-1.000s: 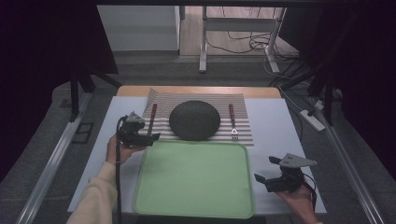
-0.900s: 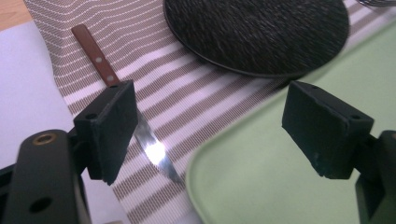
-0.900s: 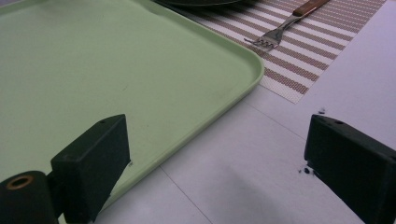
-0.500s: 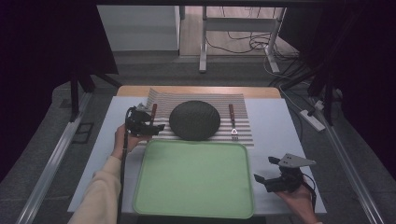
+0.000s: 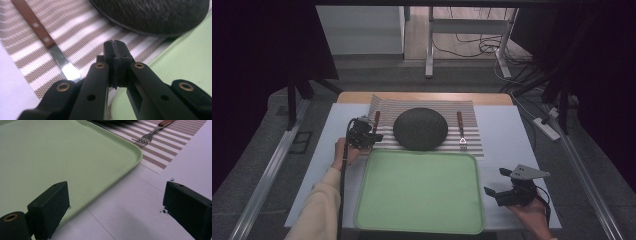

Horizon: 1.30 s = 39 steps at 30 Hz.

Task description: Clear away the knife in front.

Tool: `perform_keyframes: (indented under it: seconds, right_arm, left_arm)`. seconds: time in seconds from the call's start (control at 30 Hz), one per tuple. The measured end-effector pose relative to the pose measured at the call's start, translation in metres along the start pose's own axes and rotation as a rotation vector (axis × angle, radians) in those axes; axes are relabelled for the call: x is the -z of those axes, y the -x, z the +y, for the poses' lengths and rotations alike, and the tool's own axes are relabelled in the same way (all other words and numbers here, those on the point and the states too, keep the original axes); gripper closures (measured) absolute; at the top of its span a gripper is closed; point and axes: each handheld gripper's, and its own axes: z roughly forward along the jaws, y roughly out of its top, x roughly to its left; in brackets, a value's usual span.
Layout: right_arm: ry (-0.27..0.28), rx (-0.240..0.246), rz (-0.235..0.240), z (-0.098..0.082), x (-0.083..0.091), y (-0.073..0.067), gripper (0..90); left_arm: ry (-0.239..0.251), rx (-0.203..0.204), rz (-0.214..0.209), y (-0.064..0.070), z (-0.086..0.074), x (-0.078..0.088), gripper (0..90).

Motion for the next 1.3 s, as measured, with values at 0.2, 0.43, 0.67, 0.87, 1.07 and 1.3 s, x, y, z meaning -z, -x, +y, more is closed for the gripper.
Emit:
perform_keyframes:
  seconds: [0.2,0.43,0.67,0.87,1.07,1.3]
  right_arm:
    - [0.001,-0.001,-0.001,0.0,0.0,0.0,7.0]
    - [0.001,-0.002,-0.001,0.0,0.0,0.0,7.0]
    - [-0.001,-0.002,-0.005,-0.001,0.0,0.001,7.0]
    - [-0.003,0.002,-0.007,-0.001,0.0,0.0,7.0]
    - [-0.004,0.001,-0.01,-0.001,0.001,0.001,7.0]
    - [-0.006,0.002,-0.009,-0.001,0.001,0.0,7.1]
  left_arm:
    - [-0.022,0.008,0.019,-0.003,-0.005,-0.005,88.6]
    - [-0.062,0.012,0.018,-0.007,-0.012,-0.01,88.7]
    - [-0.092,0.004,0.032,-0.007,-0.021,-0.009,88.7]
    - [-0.091,0.015,0.038,-0.01,-0.025,-0.005,88.7]
    - [-0.09,0.032,0.043,-0.017,-0.031,0.0,88.6]
    - [-0.082,0.067,0.053,-0.028,-0.041,0.008,88.7]
